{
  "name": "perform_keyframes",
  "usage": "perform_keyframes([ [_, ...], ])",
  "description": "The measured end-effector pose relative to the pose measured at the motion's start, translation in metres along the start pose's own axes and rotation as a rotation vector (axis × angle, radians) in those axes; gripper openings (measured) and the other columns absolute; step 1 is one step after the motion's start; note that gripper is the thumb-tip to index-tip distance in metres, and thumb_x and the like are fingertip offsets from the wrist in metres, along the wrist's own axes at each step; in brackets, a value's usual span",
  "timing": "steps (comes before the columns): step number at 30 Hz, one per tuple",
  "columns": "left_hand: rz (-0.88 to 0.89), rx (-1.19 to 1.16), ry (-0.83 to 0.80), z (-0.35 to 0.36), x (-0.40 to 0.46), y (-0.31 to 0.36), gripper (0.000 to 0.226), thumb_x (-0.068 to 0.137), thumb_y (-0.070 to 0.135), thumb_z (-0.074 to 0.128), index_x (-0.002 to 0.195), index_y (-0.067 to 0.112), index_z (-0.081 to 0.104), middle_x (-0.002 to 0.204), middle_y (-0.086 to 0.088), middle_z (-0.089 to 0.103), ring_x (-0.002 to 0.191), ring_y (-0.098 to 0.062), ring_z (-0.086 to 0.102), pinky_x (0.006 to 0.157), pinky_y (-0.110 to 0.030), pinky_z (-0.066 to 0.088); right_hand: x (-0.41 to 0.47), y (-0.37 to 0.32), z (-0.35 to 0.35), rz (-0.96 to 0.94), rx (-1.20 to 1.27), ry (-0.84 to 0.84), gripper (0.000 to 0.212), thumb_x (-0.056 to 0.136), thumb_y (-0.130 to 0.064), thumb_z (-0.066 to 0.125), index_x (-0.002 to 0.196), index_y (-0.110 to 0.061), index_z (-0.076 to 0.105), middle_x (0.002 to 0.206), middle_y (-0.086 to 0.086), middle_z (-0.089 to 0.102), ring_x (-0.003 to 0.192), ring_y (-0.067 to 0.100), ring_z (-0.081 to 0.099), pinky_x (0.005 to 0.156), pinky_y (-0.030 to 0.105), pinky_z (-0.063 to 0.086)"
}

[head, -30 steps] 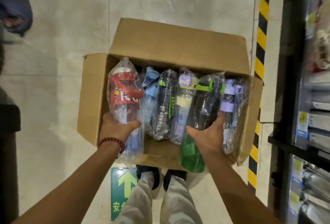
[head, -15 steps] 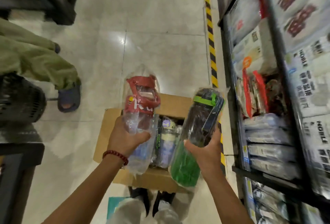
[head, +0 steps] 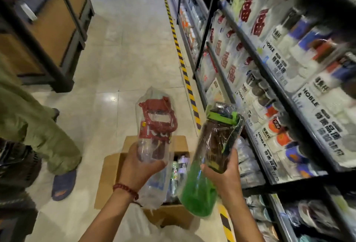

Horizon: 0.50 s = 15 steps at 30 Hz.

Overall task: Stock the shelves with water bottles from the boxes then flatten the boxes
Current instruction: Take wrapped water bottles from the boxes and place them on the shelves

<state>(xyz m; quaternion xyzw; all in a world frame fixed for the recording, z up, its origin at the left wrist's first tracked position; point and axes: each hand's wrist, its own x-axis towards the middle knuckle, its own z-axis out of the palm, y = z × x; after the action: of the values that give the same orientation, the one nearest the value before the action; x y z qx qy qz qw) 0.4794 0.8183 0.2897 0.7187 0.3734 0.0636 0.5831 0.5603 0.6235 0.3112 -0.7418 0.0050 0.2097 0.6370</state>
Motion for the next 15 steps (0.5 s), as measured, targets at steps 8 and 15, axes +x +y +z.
perform_keyframes([
  [8, 0.218, 0.022, -0.24, -0.003, -0.016, 0.039, 0.083, 0.039, 0.043, 0.082, 0.114, 0.017, 0.055, 0.105, 0.006, 0.063, 0.09, 0.0, 0.061, 0.065, -0.013, 0.045, -0.06, -0.013, -0.005, -0.075, 0.086, 0.172, 0.134, 0.027, -0.07, 0.083, 0.143, -0.039, 0.024, 0.14, -0.008, 0.046, 0.127, 0.017, 0.047, 0.107, 0.047, 0.037],
  [15, 0.323, 0.102, -0.428, -0.018, -0.037, 0.043, 0.099, 0.035, 0.048, 0.076, 0.124, 0.015, 0.05, 0.111, 0.005, 0.057, 0.1, -0.012, 0.056, 0.074, -0.022, 0.043, -0.123, 0.013, 0.01, -0.051, 0.152, 0.463, 0.119, 0.046, -0.046, 0.079, 0.146, -0.041, 0.014, 0.15, -0.002, 0.035, 0.135, 0.024, 0.038, 0.106, 0.053, 0.038],
])
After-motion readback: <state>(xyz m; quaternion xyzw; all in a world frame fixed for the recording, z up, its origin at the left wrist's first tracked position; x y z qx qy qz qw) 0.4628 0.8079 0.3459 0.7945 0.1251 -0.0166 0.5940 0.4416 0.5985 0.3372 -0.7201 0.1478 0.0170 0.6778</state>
